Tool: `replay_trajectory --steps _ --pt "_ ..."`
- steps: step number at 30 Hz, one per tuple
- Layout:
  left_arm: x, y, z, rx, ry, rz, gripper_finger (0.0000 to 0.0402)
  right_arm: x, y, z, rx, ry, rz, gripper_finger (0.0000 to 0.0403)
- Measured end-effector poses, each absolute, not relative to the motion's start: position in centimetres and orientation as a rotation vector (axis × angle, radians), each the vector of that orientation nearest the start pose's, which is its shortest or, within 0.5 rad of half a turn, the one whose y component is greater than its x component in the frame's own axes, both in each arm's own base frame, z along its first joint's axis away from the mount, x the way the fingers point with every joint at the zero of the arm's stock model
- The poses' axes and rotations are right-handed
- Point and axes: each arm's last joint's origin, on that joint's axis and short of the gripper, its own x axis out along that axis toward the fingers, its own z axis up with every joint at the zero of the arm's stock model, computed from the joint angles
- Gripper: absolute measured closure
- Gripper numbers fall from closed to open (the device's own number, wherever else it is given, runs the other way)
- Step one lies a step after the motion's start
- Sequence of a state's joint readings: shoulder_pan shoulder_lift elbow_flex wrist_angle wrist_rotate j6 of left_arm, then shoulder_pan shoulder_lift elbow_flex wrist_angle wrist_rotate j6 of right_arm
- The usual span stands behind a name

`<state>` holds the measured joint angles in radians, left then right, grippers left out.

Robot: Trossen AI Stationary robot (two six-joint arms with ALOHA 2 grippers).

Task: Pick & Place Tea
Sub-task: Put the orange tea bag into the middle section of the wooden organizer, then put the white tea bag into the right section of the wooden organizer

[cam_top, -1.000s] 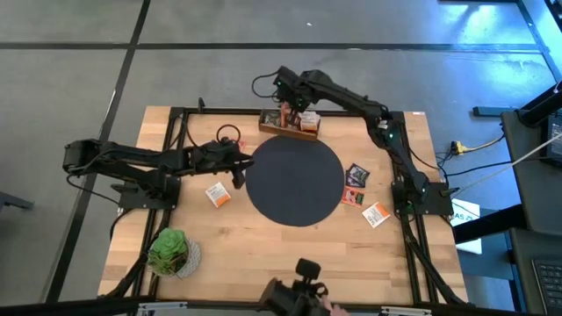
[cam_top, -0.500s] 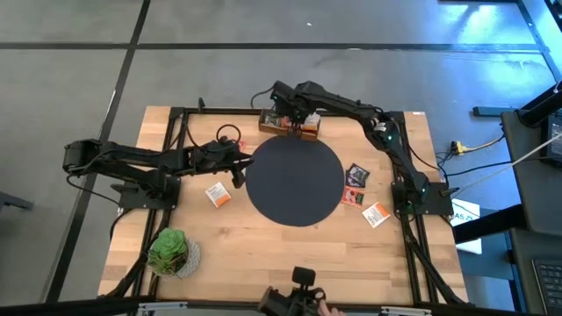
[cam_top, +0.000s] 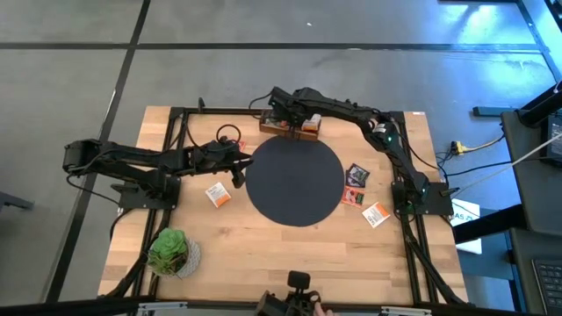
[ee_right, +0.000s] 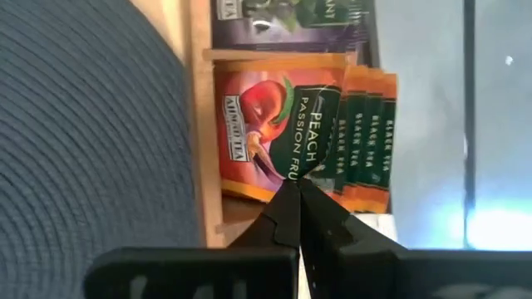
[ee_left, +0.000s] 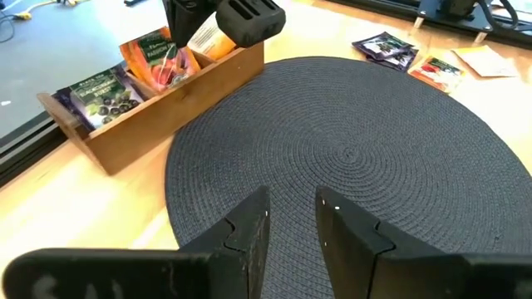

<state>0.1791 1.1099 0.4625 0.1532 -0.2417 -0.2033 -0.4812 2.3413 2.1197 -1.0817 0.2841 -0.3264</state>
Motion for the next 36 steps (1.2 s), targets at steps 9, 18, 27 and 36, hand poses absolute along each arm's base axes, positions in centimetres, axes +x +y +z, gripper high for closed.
replay_trajectory --steps 9,18,27,36 --pt "21.4 4.6 19.5 -0.181 0.454 0.462 0.0306 42.4 -22.9 20.3 -0.118 1.414 -0.406 0.0400" --pt "21.4 4.6 19.5 -0.181 0.454 0.461 0.0306 42.3 -22.9 20.3 -0.116 1.415 -0.407 0.0394" --pt "21.4 4.6 19.5 -0.182 0.453 0.461 0.0306 42.4 -22.9 20.3 -0.100 1.408 -0.396 0.0290" --pt "20.8 4.7 19.7 -0.186 0.465 0.474 0.0306 42.1 -22.8 23.0 -0.064 1.398 -0.503 0.0229"
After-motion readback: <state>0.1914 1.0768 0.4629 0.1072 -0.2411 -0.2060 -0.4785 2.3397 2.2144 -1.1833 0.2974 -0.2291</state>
